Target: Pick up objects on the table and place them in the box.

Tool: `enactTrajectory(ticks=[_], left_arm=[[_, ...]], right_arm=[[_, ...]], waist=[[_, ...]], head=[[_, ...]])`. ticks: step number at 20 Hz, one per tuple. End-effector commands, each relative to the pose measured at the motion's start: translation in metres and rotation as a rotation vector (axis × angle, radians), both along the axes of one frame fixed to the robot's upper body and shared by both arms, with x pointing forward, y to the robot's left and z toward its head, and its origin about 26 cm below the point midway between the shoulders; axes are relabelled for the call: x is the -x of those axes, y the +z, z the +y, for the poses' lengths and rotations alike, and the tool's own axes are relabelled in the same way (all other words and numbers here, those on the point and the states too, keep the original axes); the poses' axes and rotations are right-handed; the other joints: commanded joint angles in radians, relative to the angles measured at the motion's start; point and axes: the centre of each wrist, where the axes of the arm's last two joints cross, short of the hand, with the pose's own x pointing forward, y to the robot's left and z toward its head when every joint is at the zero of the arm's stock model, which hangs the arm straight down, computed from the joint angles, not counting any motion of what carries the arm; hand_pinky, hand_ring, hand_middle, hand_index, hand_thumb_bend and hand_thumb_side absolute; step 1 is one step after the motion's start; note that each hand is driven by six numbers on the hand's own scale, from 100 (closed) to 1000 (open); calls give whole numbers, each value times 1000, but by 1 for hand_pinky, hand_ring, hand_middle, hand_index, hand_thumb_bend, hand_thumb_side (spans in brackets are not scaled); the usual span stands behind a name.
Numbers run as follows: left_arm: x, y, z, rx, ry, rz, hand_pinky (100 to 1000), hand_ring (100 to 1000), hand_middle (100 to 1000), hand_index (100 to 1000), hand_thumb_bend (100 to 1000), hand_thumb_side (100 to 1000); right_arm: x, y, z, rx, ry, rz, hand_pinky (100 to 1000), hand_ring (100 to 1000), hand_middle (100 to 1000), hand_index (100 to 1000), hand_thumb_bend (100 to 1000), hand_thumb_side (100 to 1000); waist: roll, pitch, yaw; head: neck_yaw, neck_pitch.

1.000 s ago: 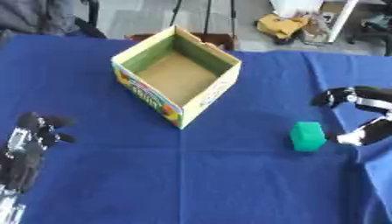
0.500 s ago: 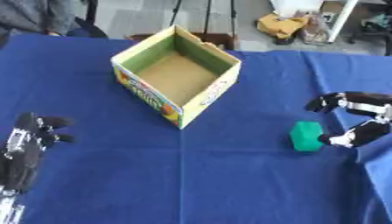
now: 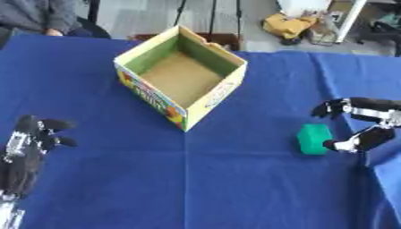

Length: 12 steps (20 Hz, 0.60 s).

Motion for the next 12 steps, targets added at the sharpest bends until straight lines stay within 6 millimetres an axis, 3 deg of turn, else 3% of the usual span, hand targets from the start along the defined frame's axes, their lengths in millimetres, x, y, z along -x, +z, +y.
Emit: enactTrajectory(ticks=[1, 12], left_arm=[[-1, 8, 3, -22, -6, -23, 607, 792, 606, 656, 385, 1000], [-2, 8, 3, -23, -8, -24, 607, 792, 606, 656, 384, 1000]], right_arm=[[-1, 11, -6, 52, 29, -3, 786, 863, 893, 928, 315, 482], [-3, 4, -6, 71, 23, 17, 785, 862, 891, 929, 313, 491]], waist=[[5, -13, -1], [7, -11, 0]], head=[[-2, 7], [-4, 8]])
